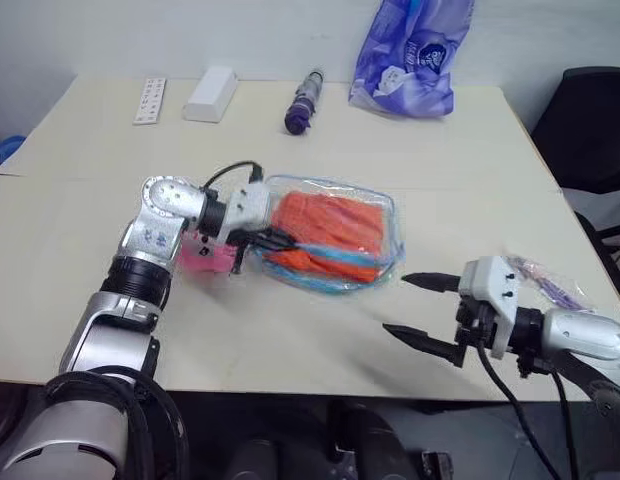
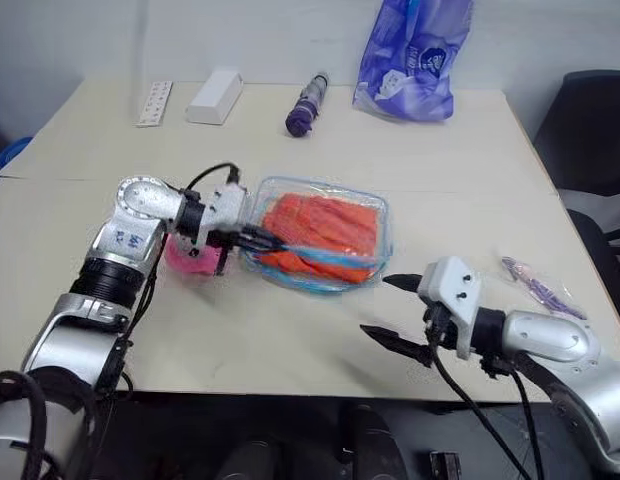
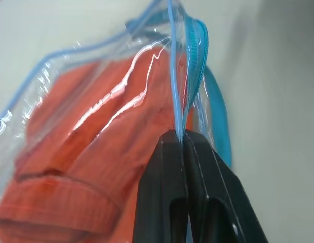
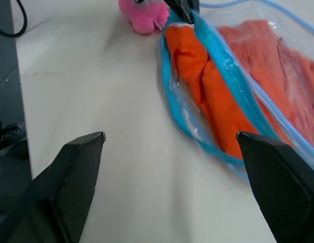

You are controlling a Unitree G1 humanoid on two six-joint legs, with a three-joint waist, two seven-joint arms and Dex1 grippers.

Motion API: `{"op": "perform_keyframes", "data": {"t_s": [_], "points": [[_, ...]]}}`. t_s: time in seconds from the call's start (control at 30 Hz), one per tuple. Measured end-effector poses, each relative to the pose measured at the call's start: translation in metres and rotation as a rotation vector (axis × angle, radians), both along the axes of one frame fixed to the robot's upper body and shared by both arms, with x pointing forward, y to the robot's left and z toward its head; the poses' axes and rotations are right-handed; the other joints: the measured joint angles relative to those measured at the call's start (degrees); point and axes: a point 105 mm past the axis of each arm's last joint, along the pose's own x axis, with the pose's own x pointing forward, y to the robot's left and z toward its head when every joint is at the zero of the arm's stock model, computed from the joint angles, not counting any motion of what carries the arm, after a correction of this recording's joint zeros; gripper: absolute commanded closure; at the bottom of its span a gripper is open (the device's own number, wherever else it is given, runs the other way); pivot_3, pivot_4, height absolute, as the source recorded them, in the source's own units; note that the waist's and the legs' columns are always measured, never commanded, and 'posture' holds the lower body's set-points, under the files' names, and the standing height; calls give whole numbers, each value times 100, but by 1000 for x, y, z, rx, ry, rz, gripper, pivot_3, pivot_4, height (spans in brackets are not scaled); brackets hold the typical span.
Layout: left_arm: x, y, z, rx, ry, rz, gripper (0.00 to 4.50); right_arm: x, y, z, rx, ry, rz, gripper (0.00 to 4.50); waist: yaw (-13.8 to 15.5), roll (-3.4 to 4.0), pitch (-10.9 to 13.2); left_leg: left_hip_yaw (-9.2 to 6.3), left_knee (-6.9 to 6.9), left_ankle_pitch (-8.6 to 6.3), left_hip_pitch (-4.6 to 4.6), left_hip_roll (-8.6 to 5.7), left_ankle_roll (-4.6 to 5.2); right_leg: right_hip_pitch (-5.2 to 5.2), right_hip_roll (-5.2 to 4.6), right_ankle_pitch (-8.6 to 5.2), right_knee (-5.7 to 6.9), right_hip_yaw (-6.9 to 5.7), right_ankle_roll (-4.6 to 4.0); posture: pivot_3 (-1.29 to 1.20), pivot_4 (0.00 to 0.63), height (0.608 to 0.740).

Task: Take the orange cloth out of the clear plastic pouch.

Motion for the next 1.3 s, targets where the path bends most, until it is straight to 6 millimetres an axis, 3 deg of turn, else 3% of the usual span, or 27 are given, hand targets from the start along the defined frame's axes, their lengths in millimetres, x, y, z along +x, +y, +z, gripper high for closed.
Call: {"op": "perform_keyframes", "data": {"t_s": [0.2, 0.27, 0.37, 0.53, 0.73, 0.9, 1.1, 1.3], "points": [[5, -17, -4, -96, 70, 104, 4500, 30, 31, -5, -74, -144, 18, 2765, -7, 0, -1, 1, 6, 0, 4, 3, 0, -10, -4, 0, 5, 2, 0, 0, 150, 740], [4, -22, -10, -116, 90, 125, 4500, 45, 41, -9, -137, -219, -4, 2765, -9, 0, -1, 3, 13, 1, 0, 3, -1, -19, -5, 0, 8, -2, -1, 0, 150, 740], [6, -26, -13, -140, 97, 160, 4500, 64, 49, -21, -167, -247, -63, 2188, -7, -1, -1, 3, 23, 1, -6, 4, -1, -19, -9, -1, 11, -6, -2, 0, 150, 740], [8, -35, -10, -169, 88, 178, 4500, 85, 48, -35, -235, -291, -166, 544, 5, -1, -1, -4, 36, 1, -18, 13, 0, -21, -14, -1, 12, -14, -2, 0, 150, 740], [5, -42, -6, -180, 79, 170, 4500, 93, 55, -35, -159, -274, -241, 544, -27, -1, -1, -6, 39, 1, -20, 18, -1, -23, -13, -1, 14, -15, -2, 0, 150, 740], [3, -42, -7, -179, 76, 167, 4500, 99, 50, -29, -50, -200, -312, 544, -77, 0, -1, -11, 41, 1, -21, 21, -1, -22, -14, -1, 15, -17, -2, 0, 150, 740], [3, -43, -7, -179, 75, 169, 4500, 103, 33, -42, -191, -226, -339, 544, -113, 0, -1, -12, 40, 1, -22, 19, -1, -21, -15, -1, 14, -16, -2, 0, 150, 740], [5, -47, -7, -193, 78, 172, 4500, 100, 40, -45, -223, -250, -297, 544, -121, 0, -1, -11, 41, 1, -21, 20, -1, -22, -14, -1, 16, -16, -2, 0, 150, 740]]}}
